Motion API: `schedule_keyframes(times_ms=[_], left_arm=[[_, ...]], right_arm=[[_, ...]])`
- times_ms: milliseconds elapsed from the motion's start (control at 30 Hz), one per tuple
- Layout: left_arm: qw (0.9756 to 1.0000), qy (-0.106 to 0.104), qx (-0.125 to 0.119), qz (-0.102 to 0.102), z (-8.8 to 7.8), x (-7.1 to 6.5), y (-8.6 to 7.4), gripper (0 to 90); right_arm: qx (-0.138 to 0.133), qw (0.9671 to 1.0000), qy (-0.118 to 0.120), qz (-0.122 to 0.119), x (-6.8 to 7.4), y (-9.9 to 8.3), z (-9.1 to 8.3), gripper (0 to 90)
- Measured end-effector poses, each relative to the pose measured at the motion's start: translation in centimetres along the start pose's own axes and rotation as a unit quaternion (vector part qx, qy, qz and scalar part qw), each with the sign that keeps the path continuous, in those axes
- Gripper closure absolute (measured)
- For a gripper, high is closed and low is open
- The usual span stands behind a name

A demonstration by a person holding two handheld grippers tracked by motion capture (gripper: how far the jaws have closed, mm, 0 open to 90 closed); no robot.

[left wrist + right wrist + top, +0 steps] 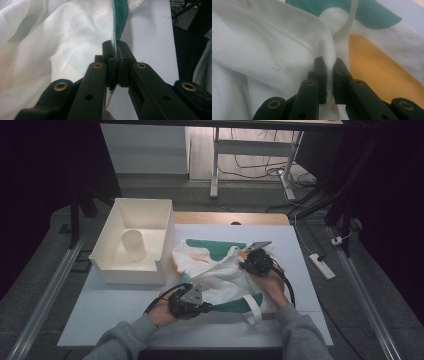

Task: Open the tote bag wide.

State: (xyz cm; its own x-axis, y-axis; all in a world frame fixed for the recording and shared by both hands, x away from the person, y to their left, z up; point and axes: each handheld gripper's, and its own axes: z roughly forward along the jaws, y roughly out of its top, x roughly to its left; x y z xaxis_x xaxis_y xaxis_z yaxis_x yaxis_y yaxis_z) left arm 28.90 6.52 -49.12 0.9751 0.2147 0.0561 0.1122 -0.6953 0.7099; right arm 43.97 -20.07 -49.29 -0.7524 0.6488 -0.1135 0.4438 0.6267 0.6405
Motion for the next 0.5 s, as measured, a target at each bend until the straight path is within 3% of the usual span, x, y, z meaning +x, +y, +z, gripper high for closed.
schedule_keyframes(times_ms=[167, 200, 233, 300, 333, 367, 500], left_arm=[[1.0, 0.0, -0.005, -0.002, -0.1, 0.0, 0.0, 83.9], [1.0, -0.001, -0.009, -0.004, -0.2, 0.0, 0.1, 81.9], [0.9999, 0.001, -0.013, -0.005, -0.3, -0.1, 0.1, 75.0], [0.9997, 0.008, -0.022, -0.008, -0.6, -0.3, 0.3, 70.1], [0.9996, 0.012, -0.026, -0.01, -0.7, -0.3, 0.4, 63.9], [0.9993, 0.017, -0.03, -0.011, -1.0, -0.4, 0.5, 63.9], [0.998, 0.039, -0.046, -0.018, -2.2, -0.5, 1.3, 55.4]], right_arm=[[-0.002, 1.0, 0.003, 0.003, 0.1, -0.1, -0.1, 76.5], [-0.01, 0.9999, -0.002, 0.002, 0.3, -0.1, -0.3, 72.9], [-0.028, 0.9996, -0.001, 0.003, 0.5, 0.0, -1.1, 63.6], [-0.04, 0.9992, 0.003, 0.002, 0.7, 0.1, -1.6, 60.3], [-0.065, 0.9979, 0.004, -0.001, 1.1, 0.4, -2.7, 54.1], [-0.065, 0.9979, 0.004, -0.001, 1.1, 0.4, -2.7, 54.1], [-0.114, 0.9934, -0.002, -0.014, 2.2, 0.8, -5.5, 48.1]])
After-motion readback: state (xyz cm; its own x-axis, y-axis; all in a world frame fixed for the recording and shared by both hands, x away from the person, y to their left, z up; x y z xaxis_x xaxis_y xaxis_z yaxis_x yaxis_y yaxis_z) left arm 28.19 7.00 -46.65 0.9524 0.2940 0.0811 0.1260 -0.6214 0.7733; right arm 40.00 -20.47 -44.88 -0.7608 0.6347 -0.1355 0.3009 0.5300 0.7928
